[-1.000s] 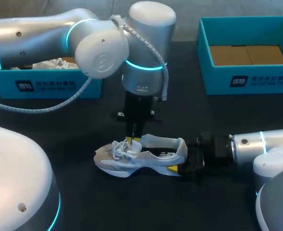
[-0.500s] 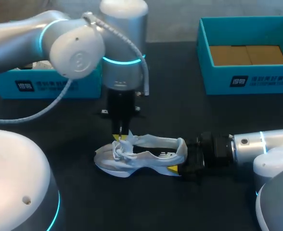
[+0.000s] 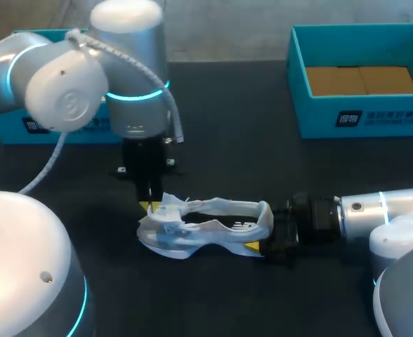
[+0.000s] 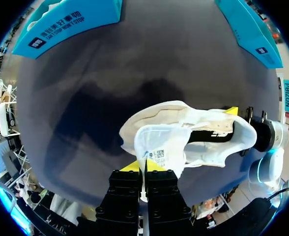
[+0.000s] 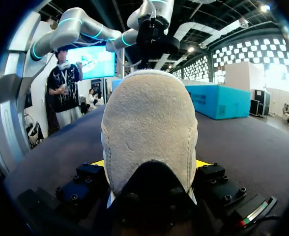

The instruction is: Take the shoe out of the shoebox, open the shoe tongue, remove and reinsert the insole, then place the shoe into the shoebox

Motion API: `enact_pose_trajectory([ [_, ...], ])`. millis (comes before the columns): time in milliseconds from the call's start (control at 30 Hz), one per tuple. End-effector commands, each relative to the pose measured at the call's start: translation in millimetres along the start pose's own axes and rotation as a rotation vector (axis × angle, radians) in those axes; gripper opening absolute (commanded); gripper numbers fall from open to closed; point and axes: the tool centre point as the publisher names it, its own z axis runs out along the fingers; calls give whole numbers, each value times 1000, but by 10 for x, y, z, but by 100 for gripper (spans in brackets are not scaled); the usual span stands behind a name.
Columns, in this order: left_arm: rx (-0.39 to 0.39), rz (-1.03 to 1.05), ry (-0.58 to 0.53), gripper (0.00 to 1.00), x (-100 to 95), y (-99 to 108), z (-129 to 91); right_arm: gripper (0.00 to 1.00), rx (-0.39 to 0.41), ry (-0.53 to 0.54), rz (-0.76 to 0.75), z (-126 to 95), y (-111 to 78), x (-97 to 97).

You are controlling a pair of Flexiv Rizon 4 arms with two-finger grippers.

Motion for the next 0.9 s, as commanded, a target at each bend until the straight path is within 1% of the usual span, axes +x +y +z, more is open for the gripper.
enact_pose_trajectory([
  [33,-16,2,210,0,-79,-60,169,0,3,-1,1,-10,-8,5],
  [233,-50,3,189,0,-117,-143,316,0,3,-1,1,-10,-8,5],
  [367,-58,12,174,3,-134,-151,376,0,3,-1,1,-10,-8,5],
  [433,-60,15,172,2,-141,-144,385,0,3,-1,1,-10,-8,5],
  [467,-61,17,172,4,-147,-137,384,0,3,-1,1,-10,-8,5],
  [600,-52,31,173,21,-173,-93,351,0,3,-1,1,-10,-8,5],
  [700,-39,43,179,28,-191,-59,289,0,3,-1,1,-10,-8,5],
  [767,-21,56,180,31,-201,-24,231,0,3,-1,1,-10,-8,5],
  [900,1,109,183,38,-230,57,60,0,3,-1,1,-10,-8,5],
])
